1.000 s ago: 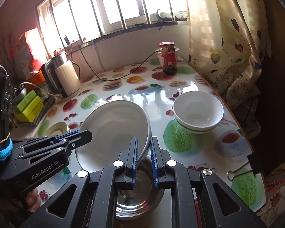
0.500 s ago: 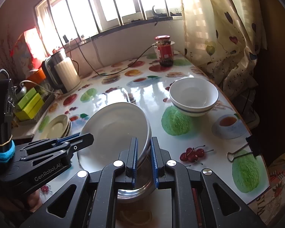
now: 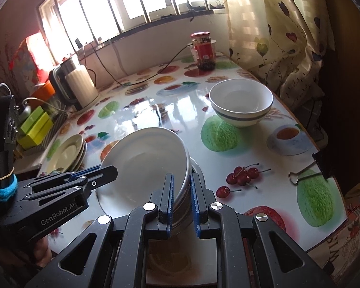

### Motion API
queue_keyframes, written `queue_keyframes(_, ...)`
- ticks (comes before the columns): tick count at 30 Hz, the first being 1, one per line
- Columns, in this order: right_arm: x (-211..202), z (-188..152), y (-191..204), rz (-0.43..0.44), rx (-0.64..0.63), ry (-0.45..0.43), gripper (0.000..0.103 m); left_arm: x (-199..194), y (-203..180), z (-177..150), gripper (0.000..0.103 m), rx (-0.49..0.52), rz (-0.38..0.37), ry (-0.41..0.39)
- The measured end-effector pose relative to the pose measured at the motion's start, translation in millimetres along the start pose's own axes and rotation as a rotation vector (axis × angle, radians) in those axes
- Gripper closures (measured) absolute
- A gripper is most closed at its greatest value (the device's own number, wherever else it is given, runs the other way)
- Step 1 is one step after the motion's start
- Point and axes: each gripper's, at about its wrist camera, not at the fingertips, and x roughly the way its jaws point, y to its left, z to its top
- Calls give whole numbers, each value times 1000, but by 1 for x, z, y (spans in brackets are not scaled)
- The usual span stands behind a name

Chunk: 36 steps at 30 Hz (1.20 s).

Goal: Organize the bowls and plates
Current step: 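Lower the white bowl into the steel bowl and open both grippers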

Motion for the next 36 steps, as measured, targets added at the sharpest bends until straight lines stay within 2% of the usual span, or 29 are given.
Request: queue_keyframes(36, 9, -5, -1, 3, 13, 21, 88, 4, 2, -1, 90, -11, -6, 15)
